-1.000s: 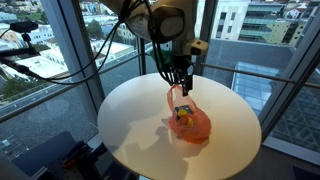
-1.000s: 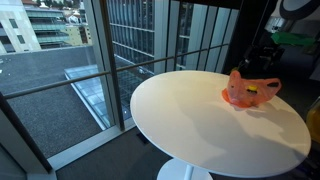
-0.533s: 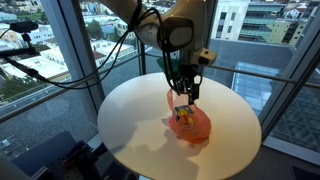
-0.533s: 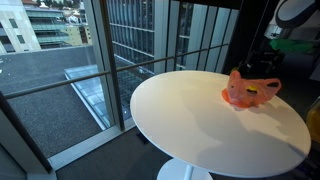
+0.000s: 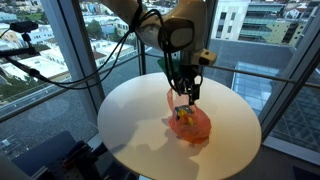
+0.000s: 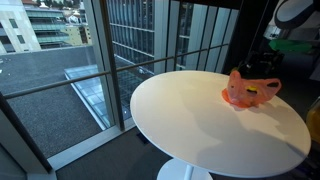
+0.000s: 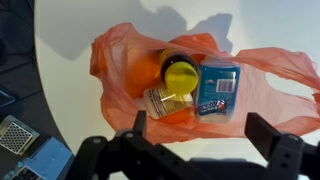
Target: Remove the syrup bottle from the plastic bag
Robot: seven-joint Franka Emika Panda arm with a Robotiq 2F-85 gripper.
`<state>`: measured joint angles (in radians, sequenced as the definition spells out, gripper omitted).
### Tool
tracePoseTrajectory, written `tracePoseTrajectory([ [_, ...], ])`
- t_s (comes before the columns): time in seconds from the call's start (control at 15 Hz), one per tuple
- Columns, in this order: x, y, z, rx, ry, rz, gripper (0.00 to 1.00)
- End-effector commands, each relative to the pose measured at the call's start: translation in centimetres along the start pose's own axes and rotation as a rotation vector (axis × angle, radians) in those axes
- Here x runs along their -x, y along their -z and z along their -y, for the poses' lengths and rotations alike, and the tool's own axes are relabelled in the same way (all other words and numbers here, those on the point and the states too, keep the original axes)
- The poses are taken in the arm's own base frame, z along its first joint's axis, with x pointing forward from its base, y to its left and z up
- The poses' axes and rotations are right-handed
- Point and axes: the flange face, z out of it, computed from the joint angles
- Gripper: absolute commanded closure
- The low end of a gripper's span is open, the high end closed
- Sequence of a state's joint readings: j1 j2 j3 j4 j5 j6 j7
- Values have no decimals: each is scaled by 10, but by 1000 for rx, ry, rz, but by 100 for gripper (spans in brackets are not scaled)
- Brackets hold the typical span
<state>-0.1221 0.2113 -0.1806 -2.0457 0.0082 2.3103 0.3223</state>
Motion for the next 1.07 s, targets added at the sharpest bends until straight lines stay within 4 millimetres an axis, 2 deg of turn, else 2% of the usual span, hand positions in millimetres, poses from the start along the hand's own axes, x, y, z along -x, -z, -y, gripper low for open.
tracePoseTrajectory([
  [0.0,0,-12,-2,8,18,2,0],
  [0.6,-1,-53,-13,69,43,45,0],
  [1.0,4,-67,-19,98,54,78,0],
])
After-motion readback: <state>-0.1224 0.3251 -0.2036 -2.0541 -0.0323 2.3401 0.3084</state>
